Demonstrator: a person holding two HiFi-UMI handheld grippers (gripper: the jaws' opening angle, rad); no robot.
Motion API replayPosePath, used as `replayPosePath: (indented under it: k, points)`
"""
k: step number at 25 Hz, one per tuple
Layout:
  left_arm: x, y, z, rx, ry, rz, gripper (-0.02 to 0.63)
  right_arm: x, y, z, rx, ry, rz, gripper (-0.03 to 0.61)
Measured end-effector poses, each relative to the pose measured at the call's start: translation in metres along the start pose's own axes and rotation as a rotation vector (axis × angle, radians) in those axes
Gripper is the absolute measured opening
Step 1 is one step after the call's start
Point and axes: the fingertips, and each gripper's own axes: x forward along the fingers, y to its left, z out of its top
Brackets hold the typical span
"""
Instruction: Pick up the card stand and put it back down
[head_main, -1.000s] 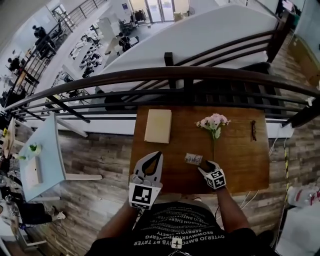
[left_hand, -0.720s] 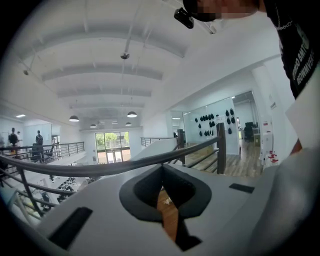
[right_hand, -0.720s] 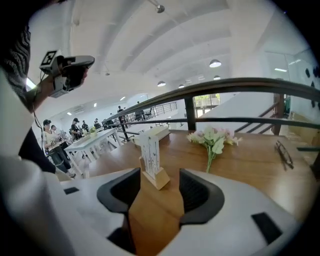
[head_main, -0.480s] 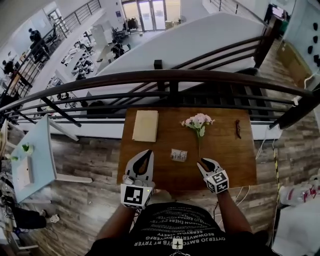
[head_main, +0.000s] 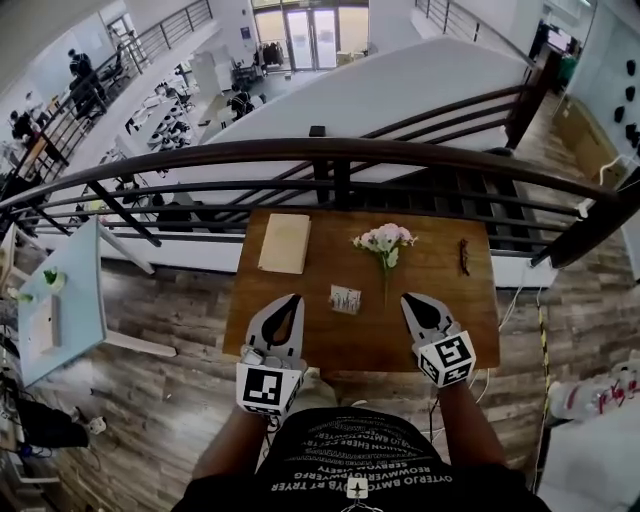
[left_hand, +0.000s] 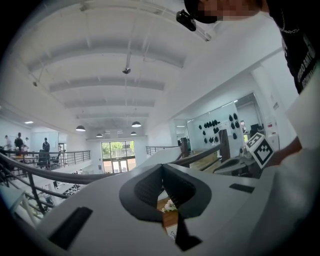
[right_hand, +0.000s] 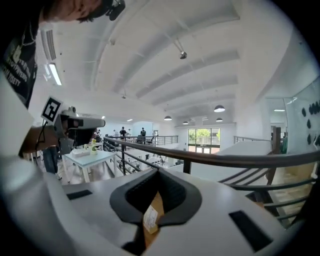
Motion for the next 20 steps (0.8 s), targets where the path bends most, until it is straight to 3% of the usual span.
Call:
replayPosePath:
  k: [8, 20]
  points:
    - [-0.03, -0.009, 0.002, 0.019, 0.018, 0.022, 0.023, -0.042, 0.008, 0.066, -0.043, -0.071, -0.019, 0.014]
    - [-0.041, -0.007, 0.023, 0.024, 0.002, -0.024, 0.023, -0.062, 0.034, 0.073, -0.032, -0.071, -0.006, 0.014]
